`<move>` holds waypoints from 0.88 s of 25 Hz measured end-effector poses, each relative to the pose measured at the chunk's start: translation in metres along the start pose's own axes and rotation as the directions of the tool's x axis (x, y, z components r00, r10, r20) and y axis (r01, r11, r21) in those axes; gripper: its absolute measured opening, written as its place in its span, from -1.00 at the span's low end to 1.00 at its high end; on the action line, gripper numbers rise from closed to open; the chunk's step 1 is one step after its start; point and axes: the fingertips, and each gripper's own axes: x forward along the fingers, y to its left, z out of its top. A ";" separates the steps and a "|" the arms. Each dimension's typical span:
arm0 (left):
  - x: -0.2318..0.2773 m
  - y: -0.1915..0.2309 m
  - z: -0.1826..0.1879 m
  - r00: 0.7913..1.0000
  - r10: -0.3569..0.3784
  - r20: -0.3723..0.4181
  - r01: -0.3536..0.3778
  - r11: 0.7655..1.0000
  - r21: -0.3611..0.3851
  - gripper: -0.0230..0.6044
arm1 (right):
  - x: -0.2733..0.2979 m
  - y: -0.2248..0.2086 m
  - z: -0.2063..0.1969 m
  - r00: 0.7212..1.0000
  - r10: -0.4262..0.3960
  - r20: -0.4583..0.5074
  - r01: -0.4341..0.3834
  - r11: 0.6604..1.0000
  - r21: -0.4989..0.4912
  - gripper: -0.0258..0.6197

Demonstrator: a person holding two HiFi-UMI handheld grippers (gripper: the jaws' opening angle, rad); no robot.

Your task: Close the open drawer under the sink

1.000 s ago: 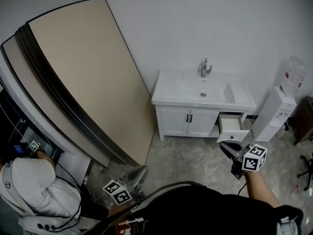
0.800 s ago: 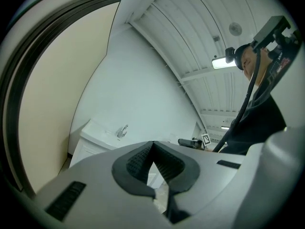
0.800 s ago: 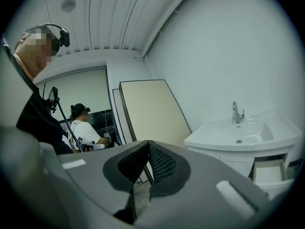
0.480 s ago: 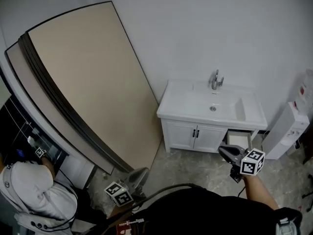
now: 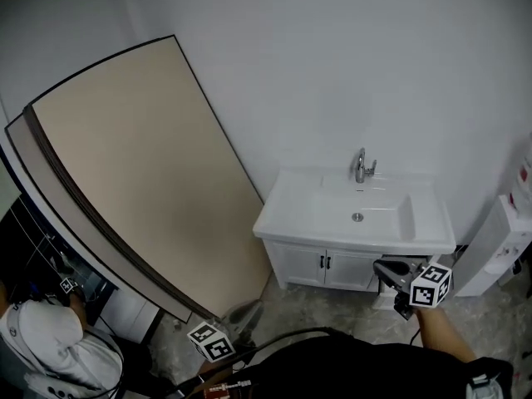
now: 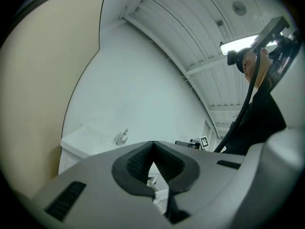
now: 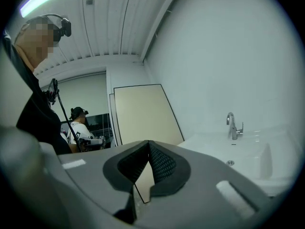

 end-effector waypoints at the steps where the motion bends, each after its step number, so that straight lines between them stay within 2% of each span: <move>1: 0.010 0.002 -0.002 1.000 -0.008 -0.007 0.008 1.000 -0.002 -0.93 | -0.003 -0.011 -0.003 1.000 -0.012 0.002 0.012 1.000 0.014 -0.92; 7: 0.061 0.026 0.000 0.998 -0.035 -0.061 0.033 0.999 -0.033 -0.93 | -0.020 -0.062 -0.011 0.995 -0.096 0.015 0.095 0.992 0.080 -0.92; 13: 0.114 0.056 0.006 0.982 -0.163 -0.097 0.159 0.986 -0.049 -0.93 | -0.001 -0.091 -0.006 0.983 -0.185 0.009 0.183 0.979 0.092 -0.92; 15: 0.122 0.079 0.017 0.975 -0.199 -0.096 0.196 0.980 -0.041 -0.93 | 0.021 -0.094 0.006 0.978 -0.208 0.017 0.206 0.976 0.077 -0.92; 19: 0.113 0.151 0.045 0.974 -0.211 -0.084 0.210 0.977 -0.022 -0.93 | 0.081 -0.087 0.027 0.977 -0.212 0.028 0.211 0.977 0.012 -0.92; 22: 0.113 0.197 0.071 0.975 -0.213 -0.064 0.210 0.976 -0.051 -0.93 | 0.117 -0.092 0.044 0.970 -0.238 0.045 0.238 0.971 -0.002 -0.92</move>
